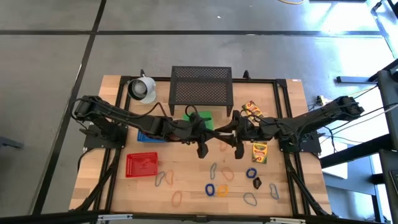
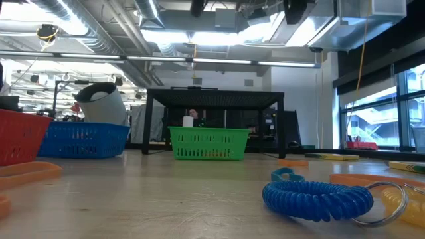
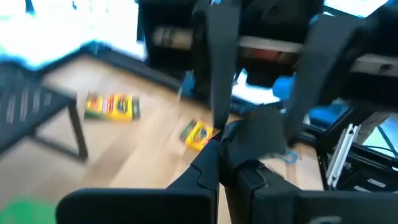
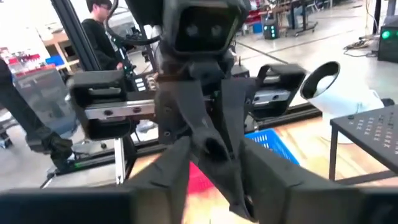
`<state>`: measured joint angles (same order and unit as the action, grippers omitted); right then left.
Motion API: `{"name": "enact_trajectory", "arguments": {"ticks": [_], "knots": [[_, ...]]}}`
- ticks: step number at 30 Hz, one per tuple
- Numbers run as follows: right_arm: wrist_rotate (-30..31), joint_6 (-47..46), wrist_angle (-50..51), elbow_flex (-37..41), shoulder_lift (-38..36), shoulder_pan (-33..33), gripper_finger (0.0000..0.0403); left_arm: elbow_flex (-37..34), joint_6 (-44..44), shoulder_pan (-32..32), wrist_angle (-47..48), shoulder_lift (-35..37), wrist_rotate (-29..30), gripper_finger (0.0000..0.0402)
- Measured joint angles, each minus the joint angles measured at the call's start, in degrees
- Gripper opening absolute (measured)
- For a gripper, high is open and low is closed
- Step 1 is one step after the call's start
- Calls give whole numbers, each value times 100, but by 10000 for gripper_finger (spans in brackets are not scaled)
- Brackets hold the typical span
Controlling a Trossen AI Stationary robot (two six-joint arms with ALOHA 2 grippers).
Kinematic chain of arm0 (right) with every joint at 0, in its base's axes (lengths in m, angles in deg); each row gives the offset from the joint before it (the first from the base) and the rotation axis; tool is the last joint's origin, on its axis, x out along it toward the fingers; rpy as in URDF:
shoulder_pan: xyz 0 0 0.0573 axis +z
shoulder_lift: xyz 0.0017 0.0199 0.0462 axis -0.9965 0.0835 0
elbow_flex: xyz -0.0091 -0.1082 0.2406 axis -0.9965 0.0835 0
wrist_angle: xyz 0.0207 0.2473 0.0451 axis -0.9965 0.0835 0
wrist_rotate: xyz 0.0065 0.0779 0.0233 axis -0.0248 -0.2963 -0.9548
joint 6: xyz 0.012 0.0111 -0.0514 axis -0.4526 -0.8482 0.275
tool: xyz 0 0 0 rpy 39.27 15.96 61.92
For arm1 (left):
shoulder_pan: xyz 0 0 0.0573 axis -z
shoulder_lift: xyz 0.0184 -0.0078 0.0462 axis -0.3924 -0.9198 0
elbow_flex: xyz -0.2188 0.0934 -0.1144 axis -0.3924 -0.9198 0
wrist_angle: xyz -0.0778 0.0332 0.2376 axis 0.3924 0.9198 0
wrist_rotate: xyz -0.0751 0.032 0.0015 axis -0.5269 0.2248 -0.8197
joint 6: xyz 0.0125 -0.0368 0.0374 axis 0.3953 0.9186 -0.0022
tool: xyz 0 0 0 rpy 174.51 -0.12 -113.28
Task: Pick & Place Office Desk Supplies
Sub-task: Put the black rubber band into the blue bin
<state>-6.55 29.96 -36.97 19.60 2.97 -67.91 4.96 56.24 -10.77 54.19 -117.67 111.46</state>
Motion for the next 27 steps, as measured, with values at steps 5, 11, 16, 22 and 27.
{"name": "enact_trajectory", "arguments": {"ticks": [5,11,16,22,27], "knots": [[4,-93,1137,-1,-395,0,232,3,855,-15,1127,16,-99,4],[-39,-957,2749,2,-673,38,267,5,1531,-13,2885,61,-441,4],[-39,-1637,3616,3,-642,177,260,5,2215,0,4740,66,-633,4],[-39,-2110,4083,3,-507,362,241,2,2503,-1,6472,66,-724,4],[-35,-2315,4088,3,-350,472,228,-536,2472,-90,6515,274,-1004,4]]}}
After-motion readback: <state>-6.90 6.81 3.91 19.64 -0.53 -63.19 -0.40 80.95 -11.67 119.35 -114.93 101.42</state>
